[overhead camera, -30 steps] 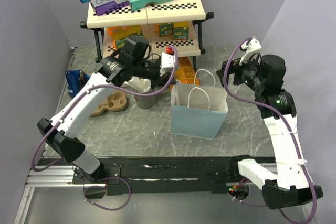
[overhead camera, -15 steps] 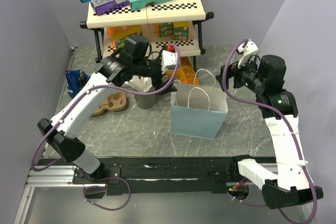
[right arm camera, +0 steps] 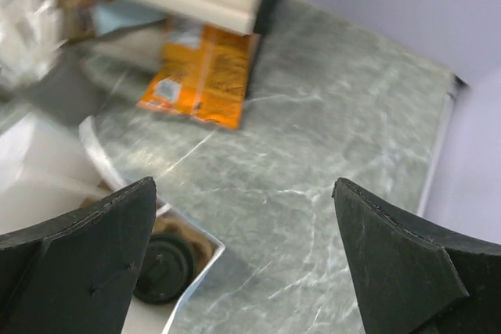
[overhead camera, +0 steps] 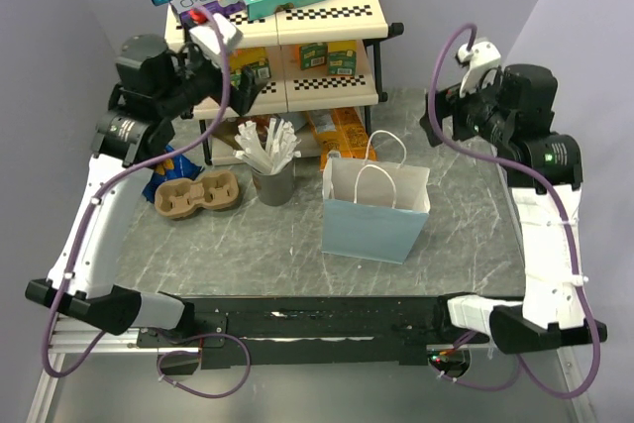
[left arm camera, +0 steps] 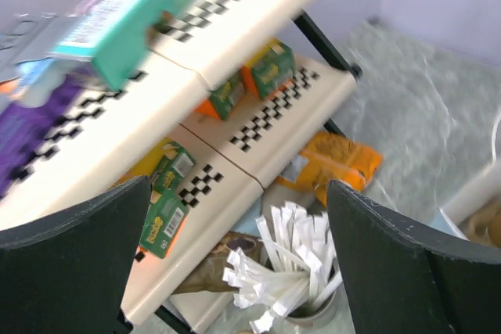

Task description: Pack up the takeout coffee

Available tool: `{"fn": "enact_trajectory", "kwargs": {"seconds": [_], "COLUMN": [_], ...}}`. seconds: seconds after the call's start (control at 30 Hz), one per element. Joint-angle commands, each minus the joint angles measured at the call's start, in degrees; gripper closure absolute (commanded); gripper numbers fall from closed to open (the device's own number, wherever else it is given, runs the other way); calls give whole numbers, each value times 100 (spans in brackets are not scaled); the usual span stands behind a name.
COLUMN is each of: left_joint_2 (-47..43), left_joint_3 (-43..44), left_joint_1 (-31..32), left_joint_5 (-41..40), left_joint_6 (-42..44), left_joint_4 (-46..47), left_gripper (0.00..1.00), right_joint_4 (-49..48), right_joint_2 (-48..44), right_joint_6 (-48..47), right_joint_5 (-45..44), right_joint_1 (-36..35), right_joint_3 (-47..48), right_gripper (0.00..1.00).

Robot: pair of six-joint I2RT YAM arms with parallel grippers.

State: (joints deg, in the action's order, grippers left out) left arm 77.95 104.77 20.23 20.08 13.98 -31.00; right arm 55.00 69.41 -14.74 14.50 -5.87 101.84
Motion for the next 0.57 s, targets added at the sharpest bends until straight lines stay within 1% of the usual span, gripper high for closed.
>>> {"fn": "enact_trajectory", "kwargs": {"seconds": [0.0,0.1,0.17,0.2,0.37,0.53], "left_joint_2": [-228,-219,-193,-184,-157,-201], "left_joint_3": [26,-140,-185,-194,-194,-282], "left_joint_1": [-308,-546,-703,-731,-845,-898], "left_joint_5": [-355,-487,-513,-566,-619,-479], "left_joint_6": [-904,-1247,-1362,-1571,-1547,-1538], "left_joint_4": [613,744,903,921,982,1009], "left_gripper": [1,1,1,1,1,1], "right_joint_4": [256,46,-51,-51,-25,-42], "right_joint_2": [362,337,267,249,266,398], "right_joint_6": [981,1017,1000,991,973,956], "right_joint_5": [-1309,-1222,-1003,-924,-660,-694], "right_joint_1": [-28,-28,-46,-55,-55,-55], "right_joint_3": [853,820,741,706,670,846], "right_gripper": [0,0,0,0,0,0]}}
